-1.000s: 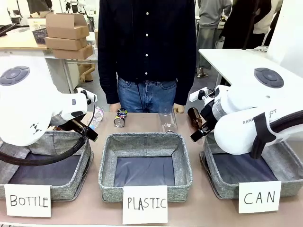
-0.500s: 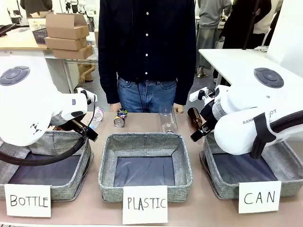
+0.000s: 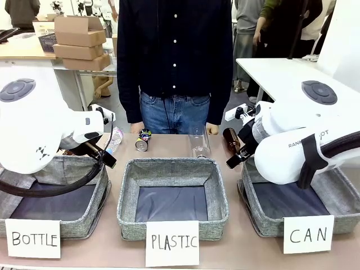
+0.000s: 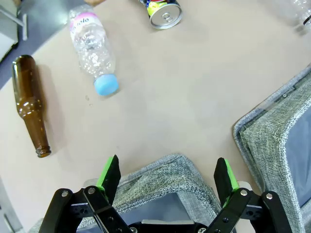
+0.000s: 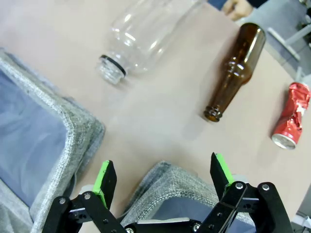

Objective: Sort the can waste into the basket.
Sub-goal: Pick up the can waste from the table and place it in the right Fabric basket.

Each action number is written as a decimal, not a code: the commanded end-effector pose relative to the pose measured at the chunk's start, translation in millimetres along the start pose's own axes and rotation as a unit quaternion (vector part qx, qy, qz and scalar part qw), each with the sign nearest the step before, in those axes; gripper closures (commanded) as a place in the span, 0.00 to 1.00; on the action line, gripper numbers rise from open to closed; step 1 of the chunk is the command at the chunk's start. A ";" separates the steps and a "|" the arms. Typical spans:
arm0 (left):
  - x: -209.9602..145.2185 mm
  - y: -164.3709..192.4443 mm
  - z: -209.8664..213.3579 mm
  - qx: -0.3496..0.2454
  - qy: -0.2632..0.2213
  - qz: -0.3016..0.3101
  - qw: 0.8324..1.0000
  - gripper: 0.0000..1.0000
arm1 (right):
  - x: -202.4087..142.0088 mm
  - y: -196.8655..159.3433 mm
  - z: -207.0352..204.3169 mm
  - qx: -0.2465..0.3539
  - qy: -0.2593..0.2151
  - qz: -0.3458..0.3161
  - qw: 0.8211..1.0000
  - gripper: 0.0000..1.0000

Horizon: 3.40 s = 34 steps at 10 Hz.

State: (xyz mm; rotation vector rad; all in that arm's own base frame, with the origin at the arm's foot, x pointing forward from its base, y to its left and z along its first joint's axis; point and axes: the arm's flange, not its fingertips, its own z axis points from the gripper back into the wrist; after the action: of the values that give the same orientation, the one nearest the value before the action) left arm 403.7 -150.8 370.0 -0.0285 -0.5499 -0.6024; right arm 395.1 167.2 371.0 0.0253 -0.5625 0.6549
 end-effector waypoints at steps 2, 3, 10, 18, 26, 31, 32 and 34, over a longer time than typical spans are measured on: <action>18.5 -10.2 88.4 0.023 -0.018 -0.032 0.999 0.00 | 19.0 -6.5 69.0 -0.008 0.015 -0.081 0.997 0.00; 15.6 -20.9 147.3 0.005 -0.036 -0.031 0.999 0.00 | 16.5 -9.6 120.3 0.003 -0.004 -0.107 0.994 0.00; -11.1 -62.2 253.3 0.015 -0.011 -0.059 0.998 0.00 | -20.3 9.1 216.3 0.077 0.029 -0.108 0.991 0.00; -42.0 43.7 204.2 -0.536 -0.070 0.219 0.812 0.00 | -96.4 -102.8 253.9 0.411 -0.014 -0.555 0.723 0.00; -52.5 67.0 175.3 -0.567 -0.075 0.265 0.776 0.00 | -115.8 -142.6 263.0 0.395 -0.033 -0.580 0.712 0.00; -52.5 67.0 175.3 -0.567 -0.075 0.265 0.776 0.00 | -115.8 -142.6 263.0 0.395 -0.033 -0.580 0.712 0.00; -51.8 71.0 177.8 -0.559 -0.062 0.273 0.780 0.00 | -115.8 -142.6 263.0 0.395 -0.033 -0.580 0.712 0.00; 18.9 91.5 149.4 -0.474 0.019 0.330 0.816 0.00 | -115.8 -142.6 263.0 0.395 -0.033 -0.580 0.712 0.00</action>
State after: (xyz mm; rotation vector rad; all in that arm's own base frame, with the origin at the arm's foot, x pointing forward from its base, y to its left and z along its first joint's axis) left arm 355.0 -47.6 510.2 -1.2154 -0.1860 -0.1984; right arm 272.7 -63.1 557.5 1.1152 -0.1822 -0.4349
